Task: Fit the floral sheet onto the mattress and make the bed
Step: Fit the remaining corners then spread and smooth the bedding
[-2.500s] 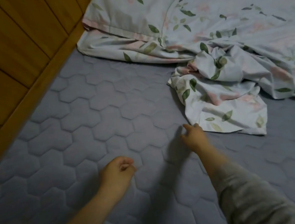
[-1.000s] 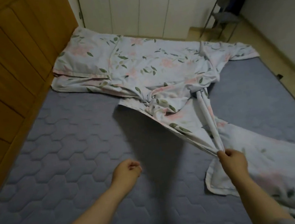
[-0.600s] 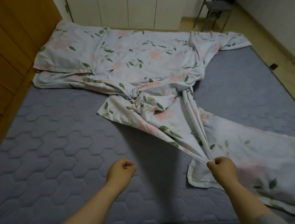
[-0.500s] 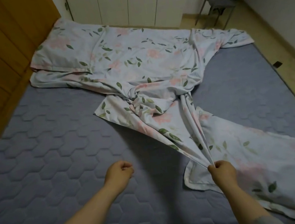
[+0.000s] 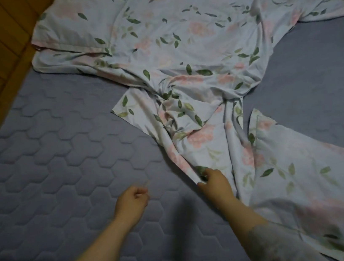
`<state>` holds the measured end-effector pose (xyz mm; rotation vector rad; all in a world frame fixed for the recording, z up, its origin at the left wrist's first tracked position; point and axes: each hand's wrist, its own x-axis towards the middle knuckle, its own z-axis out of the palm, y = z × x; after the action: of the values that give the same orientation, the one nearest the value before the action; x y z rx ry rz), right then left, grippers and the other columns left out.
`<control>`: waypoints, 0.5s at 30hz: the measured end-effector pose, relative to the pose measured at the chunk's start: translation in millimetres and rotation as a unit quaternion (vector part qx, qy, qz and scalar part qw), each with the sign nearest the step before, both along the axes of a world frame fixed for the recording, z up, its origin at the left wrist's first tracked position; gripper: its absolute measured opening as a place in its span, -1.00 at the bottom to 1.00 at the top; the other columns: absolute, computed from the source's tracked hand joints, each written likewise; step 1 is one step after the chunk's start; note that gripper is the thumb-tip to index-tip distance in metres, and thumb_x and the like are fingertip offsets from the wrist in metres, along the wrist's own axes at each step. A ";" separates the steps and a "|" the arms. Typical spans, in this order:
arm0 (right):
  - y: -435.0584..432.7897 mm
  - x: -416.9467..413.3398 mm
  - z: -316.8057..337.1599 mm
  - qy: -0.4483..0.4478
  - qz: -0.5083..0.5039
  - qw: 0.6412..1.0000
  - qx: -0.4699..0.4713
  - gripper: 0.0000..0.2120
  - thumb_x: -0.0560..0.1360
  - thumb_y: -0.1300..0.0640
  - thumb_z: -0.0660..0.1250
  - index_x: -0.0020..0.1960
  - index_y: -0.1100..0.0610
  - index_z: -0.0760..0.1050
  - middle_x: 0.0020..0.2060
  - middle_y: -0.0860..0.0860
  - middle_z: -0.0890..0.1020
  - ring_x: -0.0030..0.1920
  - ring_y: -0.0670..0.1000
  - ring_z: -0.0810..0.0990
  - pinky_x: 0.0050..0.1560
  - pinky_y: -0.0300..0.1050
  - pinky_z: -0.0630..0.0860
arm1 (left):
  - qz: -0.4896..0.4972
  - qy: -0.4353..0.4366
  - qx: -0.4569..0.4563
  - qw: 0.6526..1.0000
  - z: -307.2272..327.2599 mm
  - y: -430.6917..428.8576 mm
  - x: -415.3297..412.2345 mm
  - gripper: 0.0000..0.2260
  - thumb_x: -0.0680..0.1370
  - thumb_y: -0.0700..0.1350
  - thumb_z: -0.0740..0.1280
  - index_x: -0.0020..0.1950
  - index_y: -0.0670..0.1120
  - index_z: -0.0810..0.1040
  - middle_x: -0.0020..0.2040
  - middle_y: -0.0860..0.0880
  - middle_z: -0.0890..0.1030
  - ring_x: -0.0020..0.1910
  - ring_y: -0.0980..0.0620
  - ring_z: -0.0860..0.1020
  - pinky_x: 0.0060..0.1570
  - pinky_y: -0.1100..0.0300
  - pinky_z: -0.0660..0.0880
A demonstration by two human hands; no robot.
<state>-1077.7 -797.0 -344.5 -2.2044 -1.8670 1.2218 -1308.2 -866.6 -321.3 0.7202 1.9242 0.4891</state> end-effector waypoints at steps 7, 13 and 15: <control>57.9 -73.3 -91.1 -0.118 0.122 0.985 0.041 -0.53 0.47 0.00 0.36 0.28 0.17 0.35 0.20 0.16 0.44 0.17 0.19 0.48 0.16 0.03 0.42 | 0.031 -0.022 -0.025 0.999 -69.5 16.1 -39.1 -0.93 0.37 -0.10 0.32 -0.19 0.04 0.53 -0.22 -0.07 0.65 -0.13 -0.13 0.63 -0.11 0.12 0.51; 92.3 -92.8 -155.1 -0.145 0.068 0.983 0.086 -0.65 0.45 0.19 0.30 0.22 0.19 0.38 0.16 0.18 0.50 0.17 0.23 0.47 0.09 0.02 0.45 | 0.035 -0.032 -0.040 0.998 -127.0 25.5 -59.3 -0.78 0.20 0.04 0.25 -0.22 0.04 0.54 -0.13 -0.16 0.67 -0.09 -0.18 0.63 0.06 -0.10 0.55; 98.3 -89.0 -160.6 -0.125 0.036 0.987 0.091 -0.72 0.49 0.24 0.20 0.19 0.16 0.46 0.07 0.18 0.58 0.12 0.23 0.52 0.02 0.01 0.47 | 0.038 -0.025 -0.037 0.998 -135.2 30.8 -59.2 -0.82 0.22 0.03 0.27 -0.23 0.03 0.55 -0.09 -0.16 0.67 -0.06 -0.18 0.62 0.08 -0.10 0.54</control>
<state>-1166.7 -698.7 -505.2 -2.2986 -2.0664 0.7739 -1367.4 -835.9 -456.4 0.5832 1.9174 0.4749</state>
